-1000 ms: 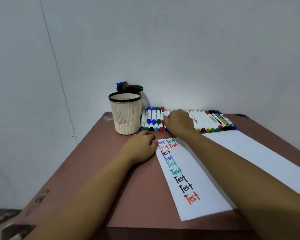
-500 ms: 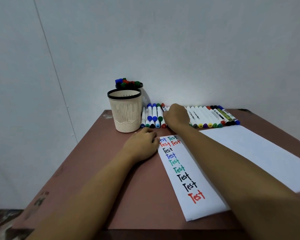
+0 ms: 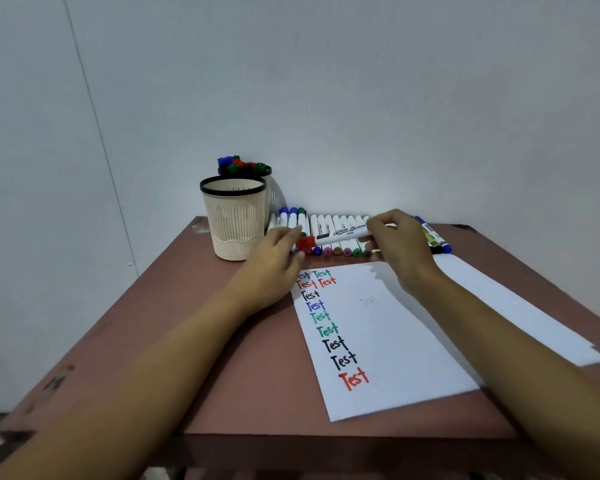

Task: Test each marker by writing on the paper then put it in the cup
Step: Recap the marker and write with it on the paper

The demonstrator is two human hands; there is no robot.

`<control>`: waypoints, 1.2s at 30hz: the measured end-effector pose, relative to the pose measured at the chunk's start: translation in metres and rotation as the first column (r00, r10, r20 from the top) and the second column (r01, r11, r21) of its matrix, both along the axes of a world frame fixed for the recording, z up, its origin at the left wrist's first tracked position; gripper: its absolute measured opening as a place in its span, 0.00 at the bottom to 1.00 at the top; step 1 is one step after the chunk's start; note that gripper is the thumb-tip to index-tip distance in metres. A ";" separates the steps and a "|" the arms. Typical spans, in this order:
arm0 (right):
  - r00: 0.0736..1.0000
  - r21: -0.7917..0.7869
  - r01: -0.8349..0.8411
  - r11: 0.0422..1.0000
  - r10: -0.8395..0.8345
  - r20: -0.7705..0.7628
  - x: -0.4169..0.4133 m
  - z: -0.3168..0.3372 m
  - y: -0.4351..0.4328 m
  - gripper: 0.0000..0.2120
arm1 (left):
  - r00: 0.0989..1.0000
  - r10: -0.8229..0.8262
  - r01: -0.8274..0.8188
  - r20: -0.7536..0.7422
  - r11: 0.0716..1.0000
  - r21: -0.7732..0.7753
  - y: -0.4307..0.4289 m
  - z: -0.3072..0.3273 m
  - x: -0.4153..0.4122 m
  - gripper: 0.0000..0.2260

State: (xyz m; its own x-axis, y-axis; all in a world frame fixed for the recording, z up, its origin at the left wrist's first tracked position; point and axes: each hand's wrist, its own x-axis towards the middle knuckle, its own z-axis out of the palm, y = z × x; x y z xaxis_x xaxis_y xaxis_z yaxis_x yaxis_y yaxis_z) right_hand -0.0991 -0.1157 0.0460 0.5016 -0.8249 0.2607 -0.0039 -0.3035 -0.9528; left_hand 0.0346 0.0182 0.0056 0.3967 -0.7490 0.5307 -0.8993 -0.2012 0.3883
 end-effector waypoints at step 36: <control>0.905 0.101 -0.422 0.901 0.411 0.109 0.001 -0.026 0.027 0.16 | 0.953 -0.224 0.222 -0.204 0.975 -0.035 -0.002 0.007 -0.021 0.13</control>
State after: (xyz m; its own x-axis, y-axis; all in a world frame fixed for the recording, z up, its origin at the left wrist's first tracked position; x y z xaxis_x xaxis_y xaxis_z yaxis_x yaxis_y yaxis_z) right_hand -0.0982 -0.0890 0.0200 0.7870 -0.5729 0.2291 0.1785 -0.1440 -0.9733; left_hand 0.0140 0.0164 0.0123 0.3218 -0.8250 0.4646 -0.8213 0.0009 0.5705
